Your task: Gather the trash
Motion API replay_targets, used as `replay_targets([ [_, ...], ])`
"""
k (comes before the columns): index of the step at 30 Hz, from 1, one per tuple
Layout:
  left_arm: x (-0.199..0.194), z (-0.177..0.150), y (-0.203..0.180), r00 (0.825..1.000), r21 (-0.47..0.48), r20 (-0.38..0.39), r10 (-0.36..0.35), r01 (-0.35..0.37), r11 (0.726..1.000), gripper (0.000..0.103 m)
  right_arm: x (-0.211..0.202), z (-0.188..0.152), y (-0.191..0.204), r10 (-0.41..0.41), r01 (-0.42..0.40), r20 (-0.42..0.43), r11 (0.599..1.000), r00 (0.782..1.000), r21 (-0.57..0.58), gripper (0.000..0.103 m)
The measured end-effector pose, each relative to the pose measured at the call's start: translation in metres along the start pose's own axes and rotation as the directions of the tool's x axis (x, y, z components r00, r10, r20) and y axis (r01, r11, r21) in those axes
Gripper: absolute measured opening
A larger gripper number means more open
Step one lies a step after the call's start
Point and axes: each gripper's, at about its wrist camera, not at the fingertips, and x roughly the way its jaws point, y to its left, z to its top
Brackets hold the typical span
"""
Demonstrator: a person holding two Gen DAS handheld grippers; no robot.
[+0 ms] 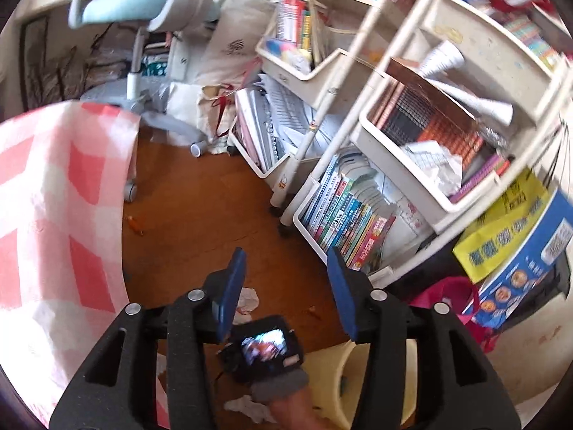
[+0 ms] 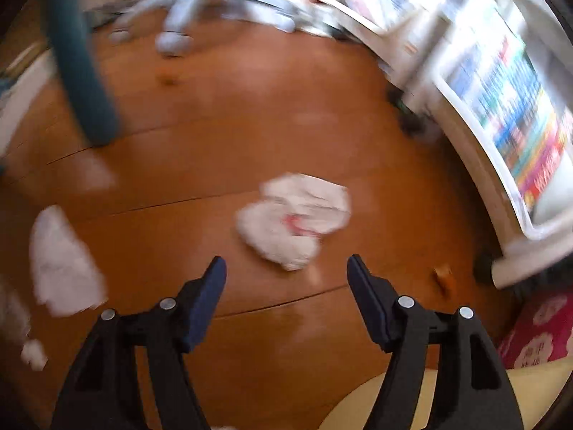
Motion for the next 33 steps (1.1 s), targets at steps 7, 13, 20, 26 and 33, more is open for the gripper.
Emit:
replay_targets([
  [7, 0.003, 0.001, 0.002, 1.000, -0.029, -0.015, 0.013, -0.013, 0.999, 0.052, 0.048, 0.011, -0.032, 0.037, -0.022, -0.072, 0.979, 0.997, 0.202, 0.069],
  [13, 0.009, 0.000, 0.017, 0.998, -0.119, -0.054, -0.033, 0.027, 0.993, 0.053, 0.083, 0.021, -0.010, 0.071, -0.059, -0.120, 0.993, 0.990, 0.104, 0.068],
  [20, 0.011, -0.002, 0.012, 0.998, -0.085, -0.052, -0.024, 0.020, 0.996, 0.054, 0.069, 0.023, 0.021, 0.190, -0.194, -0.110, 0.981, 0.976, -0.020, 0.021],
  [26, 0.003, -0.001, 0.012, 1.000, -0.080, -0.010, -0.027, 0.026, 0.996, 0.054, -0.004, 0.023, 0.013, 0.315, -0.314, -0.007, 0.948, 0.949, 0.053, 0.020],
  [33, -0.024, 0.001, 0.022, 0.988, -0.112, 0.149, -0.034, 0.051, 0.992, 0.054, -0.147, 0.031, -0.024, 0.380, -0.406, 0.202, 0.908, 0.903, 0.105, 0.020],
])
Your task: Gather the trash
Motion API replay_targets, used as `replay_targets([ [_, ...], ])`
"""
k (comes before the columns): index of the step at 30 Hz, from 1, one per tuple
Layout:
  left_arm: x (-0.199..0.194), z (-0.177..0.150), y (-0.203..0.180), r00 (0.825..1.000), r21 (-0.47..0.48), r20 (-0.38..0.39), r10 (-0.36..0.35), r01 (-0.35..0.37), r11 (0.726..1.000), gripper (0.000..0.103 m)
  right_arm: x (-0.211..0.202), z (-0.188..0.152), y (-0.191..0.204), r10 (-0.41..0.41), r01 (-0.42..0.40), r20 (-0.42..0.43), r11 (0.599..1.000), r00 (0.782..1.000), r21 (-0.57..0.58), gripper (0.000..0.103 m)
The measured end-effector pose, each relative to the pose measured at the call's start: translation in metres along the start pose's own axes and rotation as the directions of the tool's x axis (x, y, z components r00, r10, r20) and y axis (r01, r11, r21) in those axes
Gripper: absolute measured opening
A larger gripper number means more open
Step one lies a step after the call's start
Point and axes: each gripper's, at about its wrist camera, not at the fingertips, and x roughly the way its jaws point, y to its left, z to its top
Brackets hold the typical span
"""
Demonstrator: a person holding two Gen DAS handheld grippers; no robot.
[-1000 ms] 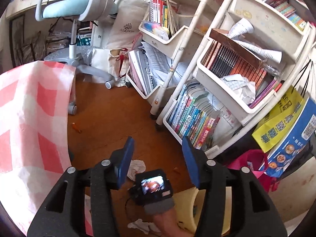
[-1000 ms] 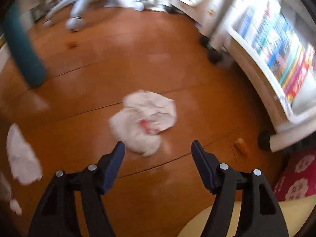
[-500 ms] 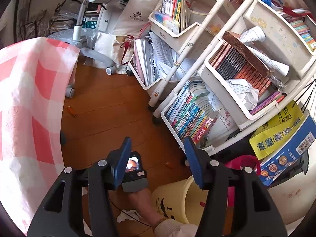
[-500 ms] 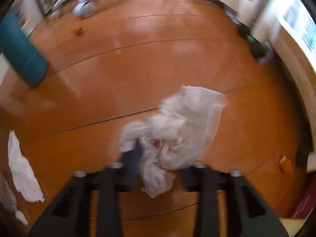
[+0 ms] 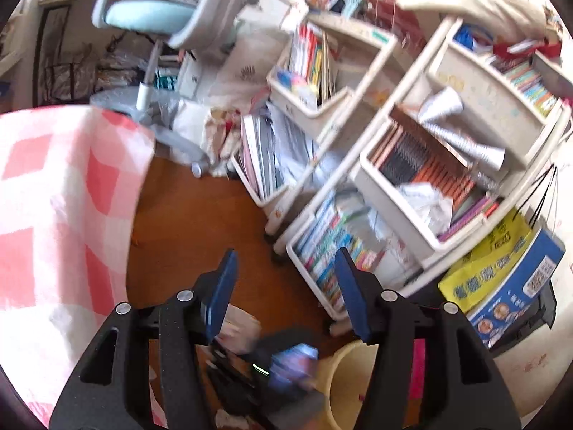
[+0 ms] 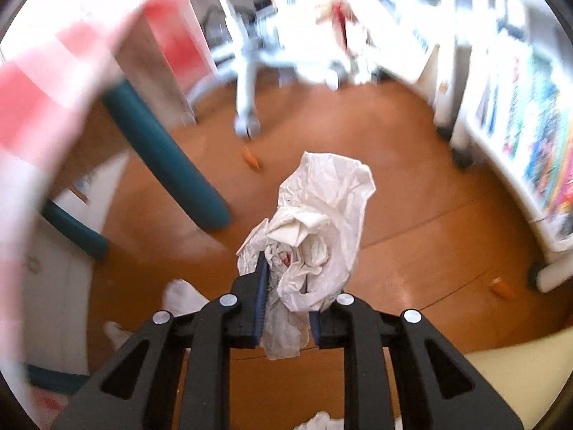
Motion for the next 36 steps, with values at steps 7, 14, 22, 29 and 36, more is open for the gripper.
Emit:
replay_targets([
  [7, -0.002, 0.001, -0.016, 0.999, 0.086, 0.022, 0.027, -0.029, 0.996, 0.054, -0.107, -0.006, -0.031, -0.116, 0.115, 0.111, 0.993, 0.987, 0.014, 0.021],
  [14, 0.002, -0.004, -0.036, 0.994, 0.200, 0.036, 0.104, -0.109, 0.974, 0.054, -0.141, -0.057, -0.089, -0.293, 0.288, 0.032, 0.952, 0.956, 0.102, 0.024],
  [22, 0.028, -0.019, -0.058, 0.977, 0.377, -0.039, 0.211, -0.181, 0.908, 0.054, -0.104, -0.114, -0.136, -0.330, 0.351, -0.244, 0.935, 0.912, 0.046, 0.041],
  [29, 0.120, -0.058, -0.073, 0.842, 0.618, -0.352, 0.409, -0.120, 0.777, 0.059, -0.107, -0.125, -0.145, -0.302, 0.273, -0.328, 0.953, 0.895, -0.132, 0.041],
  [36, 0.266, -0.118, -0.104, 0.699, 0.738, -0.521, 0.489, 0.081, 0.670, 0.059, -0.105, -0.131, -0.154, -0.315, 0.206, -0.361, 0.929, 0.878, -0.308, 0.041],
])
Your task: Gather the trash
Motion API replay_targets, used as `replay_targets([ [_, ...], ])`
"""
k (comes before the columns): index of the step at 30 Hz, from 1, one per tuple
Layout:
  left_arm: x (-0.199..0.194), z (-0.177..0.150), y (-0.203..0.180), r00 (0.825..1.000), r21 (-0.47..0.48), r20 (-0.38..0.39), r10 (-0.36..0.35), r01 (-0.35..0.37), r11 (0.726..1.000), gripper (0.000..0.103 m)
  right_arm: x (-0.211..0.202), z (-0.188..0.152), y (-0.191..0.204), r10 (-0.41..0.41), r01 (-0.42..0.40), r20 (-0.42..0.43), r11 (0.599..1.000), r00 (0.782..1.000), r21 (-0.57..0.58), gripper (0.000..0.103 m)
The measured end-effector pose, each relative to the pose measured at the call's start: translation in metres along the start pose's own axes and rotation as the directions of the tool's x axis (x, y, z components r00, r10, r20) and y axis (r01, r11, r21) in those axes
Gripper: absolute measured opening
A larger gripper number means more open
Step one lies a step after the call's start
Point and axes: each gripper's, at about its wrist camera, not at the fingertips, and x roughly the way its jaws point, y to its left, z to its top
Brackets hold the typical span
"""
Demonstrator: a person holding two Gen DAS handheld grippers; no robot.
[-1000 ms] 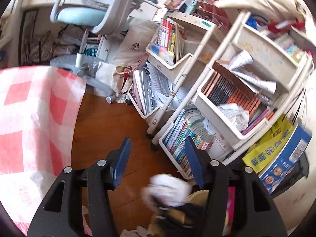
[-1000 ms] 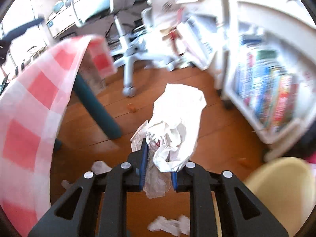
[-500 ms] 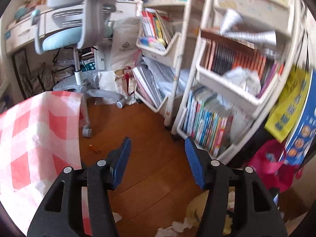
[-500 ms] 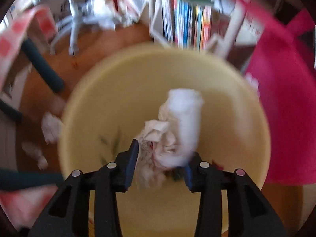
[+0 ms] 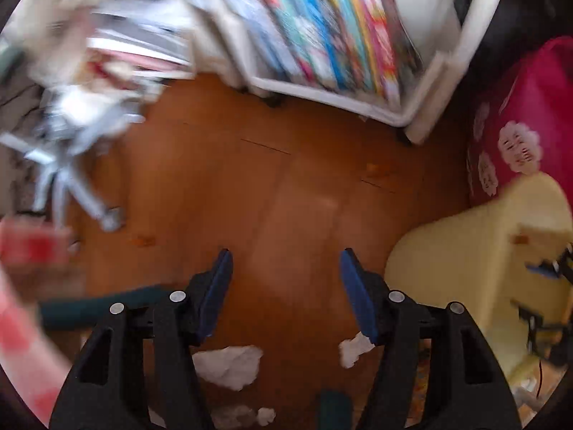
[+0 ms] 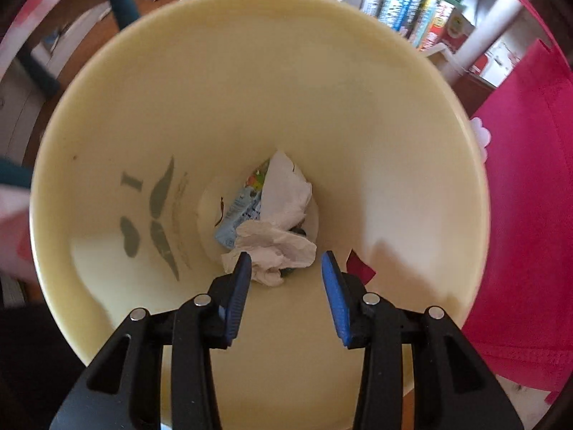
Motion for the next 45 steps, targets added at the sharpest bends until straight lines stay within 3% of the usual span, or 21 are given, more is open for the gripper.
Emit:
replay_targets([
  [4, 0.079, 0.040, -0.034, 0.984, -0.016, -0.114, -0.139, 0.138, 0.990, 0.059, 0.000, -0.004, -0.001, 0.020, -0.020, 0.033, 1.000, 0.999, -0.008, 0.041],
  [7, 0.117, 0.053, -0.053, 0.971, -0.103, -0.085, -0.225, 0.216, 0.971, 0.059, -0.004, -0.004, -0.001, 0.034, -0.035, 0.092, 0.999, 0.995, 0.002, 0.041],
  [10, 0.144, 0.053, -0.083, 0.996, 0.111, -0.022, -0.089, 0.091, 0.990, 0.059, -0.004, 0.005, 0.006, 0.038, -0.038, 0.139, 0.999, 0.989, -0.003, 0.041],
  [12, 0.159, 0.048, -0.094, 0.999, 0.247, 0.016, -0.040, 0.035, 0.968, 0.059, -0.004, 0.006, 0.007, 0.031, -0.030, 0.160, 1.000, 0.987, -0.006, 0.041],
  [17, 0.172, 0.053, -0.096, 0.990, 0.369, 0.117, -0.078, 0.029, 0.929, 0.059, -0.004, 0.013, 0.012, 0.025, -0.021, 0.185, 1.000, 0.982, -0.022, 0.041],
  [20, 0.181, 0.063, -0.106, 0.985, 0.414, 0.134, -0.108, 0.043, 0.909, 0.059, -0.006, 0.005, 0.007, 0.026, -0.021, 0.199, 0.999, 0.980, -0.027, 0.041],
  [26, 0.200, 0.055, -0.139, 0.988, 0.568, 0.123, -0.091, 0.005, 0.823, 0.052, -0.013, -0.006, -0.002, 0.037, -0.039, 0.219, 0.999, 0.975, 0.004, 0.041],
  [29, 0.204, 0.046, -0.149, 0.981, 0.540, 0.147, -0.123, 0.025, 0.841, 0.045, -0.013, -0.001, -0.005, 0.045, -0.050, 0.232, 0.999, 0.972, 0.014, 0.044],
  [32, 0.200, 0.033, -0.158, 0.970, 0.531, 0.174, -0.169, 0.052, 0.846, 0.022, -0.014, 0.001, -0.007, 0.044, -0.048, 0.245, 0.999, 0.969, 0.011, 0.044],
  [37, 0.196, 0.025, -0.155, 0.982, 0.475, 0.090, -0.168, 0.106, 0.874, 0.014, -0.020, -0.007, -0.008, 0.028, -0.037, 0.275, 0.999, 0.961, 0.026, 0.044],
  [41, 0.180, 0.011, -0.119, 0.982, 0.384, 0.012, -0.187, 0.168, 0.908, 0.013, -0.030, -0.010, -0.016, -0.001, -0.029, 0.325, 0.996, 0.946, 0.085, 0.056],
  [45, 0.146, 0.003, -0.065, 0.991, 0.291, -0.028, -0.134, 0.137, 0.947, 0.013, -0.027, -0.010, -0.018, -0.027, -0.003, 0.342, 0.996, 0.939, 0.088, 0.058],
])
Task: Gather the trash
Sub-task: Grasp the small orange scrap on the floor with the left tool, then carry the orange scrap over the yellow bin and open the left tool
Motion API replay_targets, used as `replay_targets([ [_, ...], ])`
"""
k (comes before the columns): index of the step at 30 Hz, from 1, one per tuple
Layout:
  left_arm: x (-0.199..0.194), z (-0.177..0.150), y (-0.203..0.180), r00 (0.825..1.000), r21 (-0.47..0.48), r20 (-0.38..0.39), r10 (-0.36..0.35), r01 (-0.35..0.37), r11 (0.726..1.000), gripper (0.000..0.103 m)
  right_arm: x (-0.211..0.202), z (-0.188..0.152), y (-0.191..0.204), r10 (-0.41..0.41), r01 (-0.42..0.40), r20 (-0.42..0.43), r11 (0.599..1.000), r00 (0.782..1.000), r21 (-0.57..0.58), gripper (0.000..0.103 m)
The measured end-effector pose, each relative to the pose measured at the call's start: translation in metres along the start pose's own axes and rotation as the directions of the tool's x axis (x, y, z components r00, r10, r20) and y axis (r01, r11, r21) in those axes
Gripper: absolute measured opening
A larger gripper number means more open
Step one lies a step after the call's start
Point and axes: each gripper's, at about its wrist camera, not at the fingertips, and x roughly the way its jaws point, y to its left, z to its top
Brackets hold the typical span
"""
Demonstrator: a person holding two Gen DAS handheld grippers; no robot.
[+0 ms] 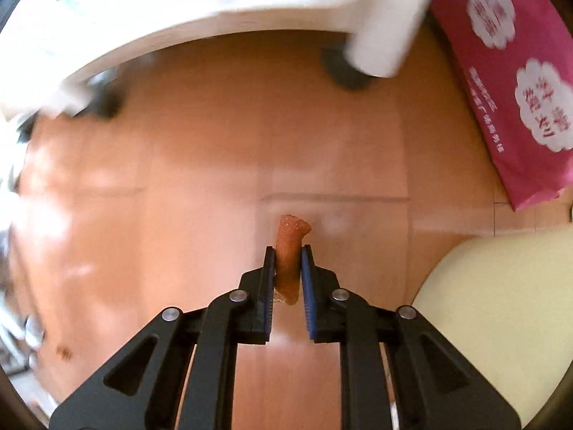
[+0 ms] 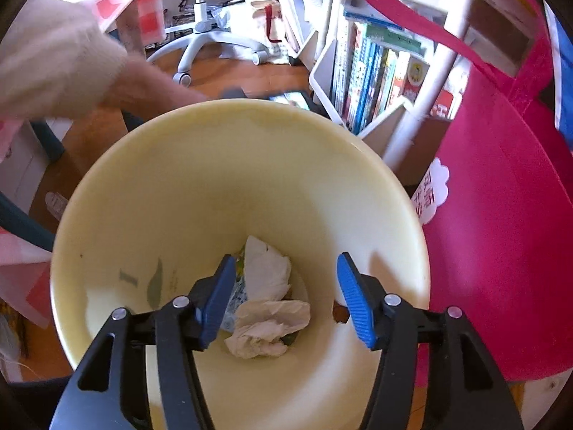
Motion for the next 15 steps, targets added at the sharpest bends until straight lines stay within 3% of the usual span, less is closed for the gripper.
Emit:
replay_targets([
  [3, -0.054, -0.016, 0.023, 0.998, -0.054, 0.002, 0.062, -0.062, 0.997, 0.013, -0.002, 0.003, 0.003, 0.003, -0.003, 0.022, 1.000, 1.000, -0.010, 0.057],
  [5, -0.106, -0.024, 0.033, 0.996, -0.098, 0.051, 0.076, -0.071, 0.993, 0.013, -0.013, 0.004, 0.001, 0.012, -0.013, 0.068, 1.000, 0.998, 0.012, 0.057],
  [9, -0.209, -0.006, 0.040, 0.978, -0.135, 0.177, 0.110, -0.087, 0.987, 0.013, -0.045, 0.000, 0.006, 0.071, -0.073, 0.154, 0.997, 0.986, 0.008, 0.058],
  [12, -0.284, -0.012, 0.022, 0.959, -0.055, 0.274, 0.070, -0.057, 0.997, 0.014, -0.070, -0.012, 0.012, 0.083, -0.078, 0.170, 0.996, 0.982, -0.035, 0.058],
  [15, -0.313, -0.024, -0.039, 0.959, 0.062, 0.284, -0.015, -0.002, 0.998, 0.014, -0.092, -0.030, 0.012, 0.081, -0.073, 0.149, 0.996, 0.986, -0.056, 0.058],
])
